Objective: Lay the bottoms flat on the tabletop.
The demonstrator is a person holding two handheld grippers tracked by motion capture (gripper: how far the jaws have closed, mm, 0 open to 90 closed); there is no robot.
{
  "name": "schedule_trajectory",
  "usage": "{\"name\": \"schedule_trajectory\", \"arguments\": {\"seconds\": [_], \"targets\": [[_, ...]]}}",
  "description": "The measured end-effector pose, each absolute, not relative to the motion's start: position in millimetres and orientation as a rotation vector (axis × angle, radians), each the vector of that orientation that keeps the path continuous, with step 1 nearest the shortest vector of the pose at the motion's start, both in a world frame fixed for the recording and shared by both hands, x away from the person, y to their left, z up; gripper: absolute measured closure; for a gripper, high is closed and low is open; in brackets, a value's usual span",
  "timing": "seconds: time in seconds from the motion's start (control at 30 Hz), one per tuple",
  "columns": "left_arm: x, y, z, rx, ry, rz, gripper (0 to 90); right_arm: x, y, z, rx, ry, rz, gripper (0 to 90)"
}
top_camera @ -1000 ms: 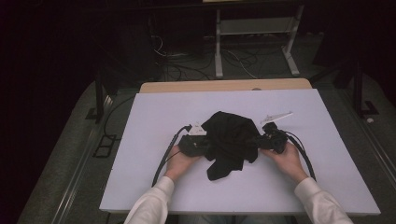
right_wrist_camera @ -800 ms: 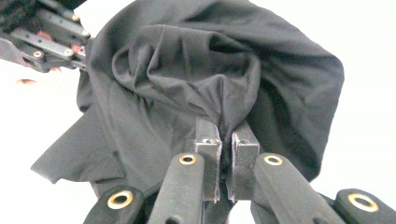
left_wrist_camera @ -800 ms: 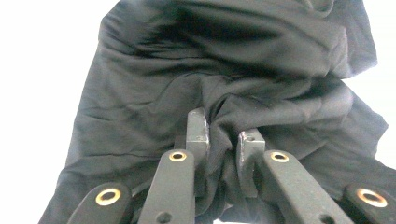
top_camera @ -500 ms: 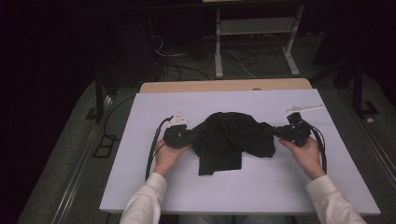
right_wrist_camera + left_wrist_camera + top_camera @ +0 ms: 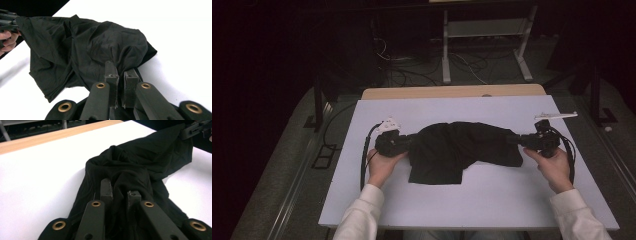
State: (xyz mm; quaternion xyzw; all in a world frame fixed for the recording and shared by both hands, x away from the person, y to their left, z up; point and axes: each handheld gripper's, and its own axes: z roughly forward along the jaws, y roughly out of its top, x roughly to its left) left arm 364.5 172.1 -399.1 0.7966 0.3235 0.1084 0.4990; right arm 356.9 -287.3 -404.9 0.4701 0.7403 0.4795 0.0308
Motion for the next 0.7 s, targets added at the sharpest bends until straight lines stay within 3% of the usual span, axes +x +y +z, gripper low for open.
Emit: {"name": "schedule_trajectory", "arguments": {"seconds": [0.37, 0.7], "targets": [[342, 165, -386, 1.919, 0.715, 0.218, 79.8, 334, -282, -393, 1.410, 2.308, 1.541, 84.4], [331, 158, -394, 1.935, 0.713, 0.156, 79.8, 289, -268, -394, 1.339, 2.443, 1.536, 84.4]]}}
